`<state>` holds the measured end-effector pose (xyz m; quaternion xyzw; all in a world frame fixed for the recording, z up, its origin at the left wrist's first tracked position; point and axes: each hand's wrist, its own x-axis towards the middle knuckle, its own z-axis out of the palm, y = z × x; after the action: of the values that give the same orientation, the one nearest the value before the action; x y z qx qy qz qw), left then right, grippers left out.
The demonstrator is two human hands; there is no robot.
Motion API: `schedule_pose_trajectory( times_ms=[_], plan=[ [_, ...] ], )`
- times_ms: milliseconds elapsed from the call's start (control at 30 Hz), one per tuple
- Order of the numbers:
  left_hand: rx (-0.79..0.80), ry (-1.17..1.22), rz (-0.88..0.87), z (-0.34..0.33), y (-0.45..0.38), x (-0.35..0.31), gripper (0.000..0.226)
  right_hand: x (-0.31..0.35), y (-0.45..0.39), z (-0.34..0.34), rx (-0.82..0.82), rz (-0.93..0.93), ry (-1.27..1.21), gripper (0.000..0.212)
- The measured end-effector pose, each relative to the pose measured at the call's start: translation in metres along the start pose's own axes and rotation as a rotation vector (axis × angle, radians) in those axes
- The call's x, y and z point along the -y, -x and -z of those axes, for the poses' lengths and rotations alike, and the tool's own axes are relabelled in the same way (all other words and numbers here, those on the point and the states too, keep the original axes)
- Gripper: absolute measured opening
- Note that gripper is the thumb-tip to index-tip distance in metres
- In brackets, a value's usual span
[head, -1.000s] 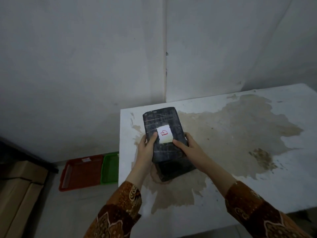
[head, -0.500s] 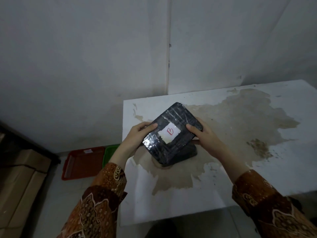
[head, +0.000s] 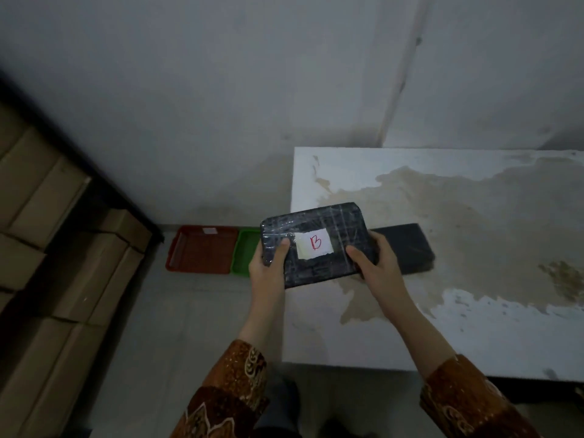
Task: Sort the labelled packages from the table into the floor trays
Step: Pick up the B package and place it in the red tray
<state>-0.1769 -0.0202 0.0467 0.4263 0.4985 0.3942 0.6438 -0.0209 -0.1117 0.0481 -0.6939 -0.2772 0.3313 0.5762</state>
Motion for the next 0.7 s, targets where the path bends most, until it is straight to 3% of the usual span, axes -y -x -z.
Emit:
schedule_pose_trajectory(
  times_ms=[67, 100, 233, 433, 533, 700],
  plan=[
    [-0.06, -0.038, -0.001, 0.036, -0.02, -0.004, 0.045, 0.001, -0.007, -0.038, 0.105, 0.031, 0.061, 0.043],
    [-0.086, -0.025, -0.015, 0.056, -0.032, -0.004, 0.033, 0.001, -0.011, -0.061, 0.141, 0.045, 0.089, 0.045],
    [-0.22, -0.092, -0.056, 0.136, -0.097, -0.004, 0.017, -0.011, -0.027, -0.172, 0.143, 0.032, 0.135, 0.05],
    [-0.302, -0.334, -0.038, 0.254, -0.212, -0.003, 0.024, -0.049, -0.058, -0.347, 0.041, -0.135, 0.248, 0.048],
    [-0.271, -0.459, -0.006, 0.301, -0.263, 0.01, 0.038, -0.071, -0.089, -0.41, 0.083, -0.22, 0.311, 0.043],
    [-0.258, -0.444, 0.096, 0.357, -0.339, 0.062, 0.033, -0.133, -0.151, -0.483, 0.176, -0.366, 0.374, 0.044]
  ],
)
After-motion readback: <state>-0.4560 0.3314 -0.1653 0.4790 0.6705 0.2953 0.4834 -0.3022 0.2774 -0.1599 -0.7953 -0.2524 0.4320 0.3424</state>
